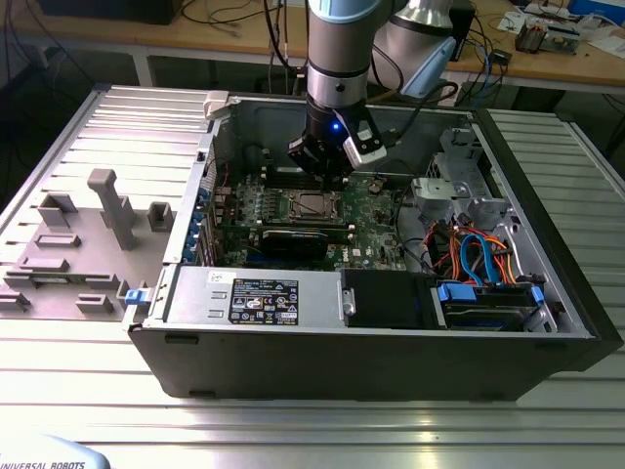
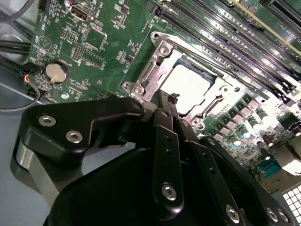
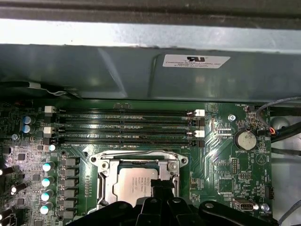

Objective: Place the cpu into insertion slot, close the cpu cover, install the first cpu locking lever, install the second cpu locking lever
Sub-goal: 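Install the second cpu locking lever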

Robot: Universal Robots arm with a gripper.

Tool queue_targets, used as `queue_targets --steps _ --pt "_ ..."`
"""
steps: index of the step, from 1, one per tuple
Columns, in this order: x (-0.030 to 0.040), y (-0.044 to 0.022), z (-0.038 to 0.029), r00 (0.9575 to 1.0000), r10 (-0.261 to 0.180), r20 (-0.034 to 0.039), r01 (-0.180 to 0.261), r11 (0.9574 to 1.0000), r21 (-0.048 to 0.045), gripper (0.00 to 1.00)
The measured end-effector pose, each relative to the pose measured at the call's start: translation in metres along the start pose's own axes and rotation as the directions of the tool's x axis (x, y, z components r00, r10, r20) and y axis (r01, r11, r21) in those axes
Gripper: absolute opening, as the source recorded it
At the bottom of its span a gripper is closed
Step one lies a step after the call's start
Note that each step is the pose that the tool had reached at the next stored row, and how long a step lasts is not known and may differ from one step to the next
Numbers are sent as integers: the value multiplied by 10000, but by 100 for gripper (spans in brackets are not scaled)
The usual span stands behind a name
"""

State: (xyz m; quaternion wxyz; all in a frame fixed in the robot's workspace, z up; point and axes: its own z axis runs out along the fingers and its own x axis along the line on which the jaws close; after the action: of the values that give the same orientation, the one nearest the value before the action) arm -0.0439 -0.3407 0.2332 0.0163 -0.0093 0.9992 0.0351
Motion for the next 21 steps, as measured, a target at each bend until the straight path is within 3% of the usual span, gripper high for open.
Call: queue_targets --steps 10,21 --pt "-2 0 -41 10000 -1 0 1 10000 0 11" --pt "0 -66 -48 10000 1 0 -1 10000 1 11"
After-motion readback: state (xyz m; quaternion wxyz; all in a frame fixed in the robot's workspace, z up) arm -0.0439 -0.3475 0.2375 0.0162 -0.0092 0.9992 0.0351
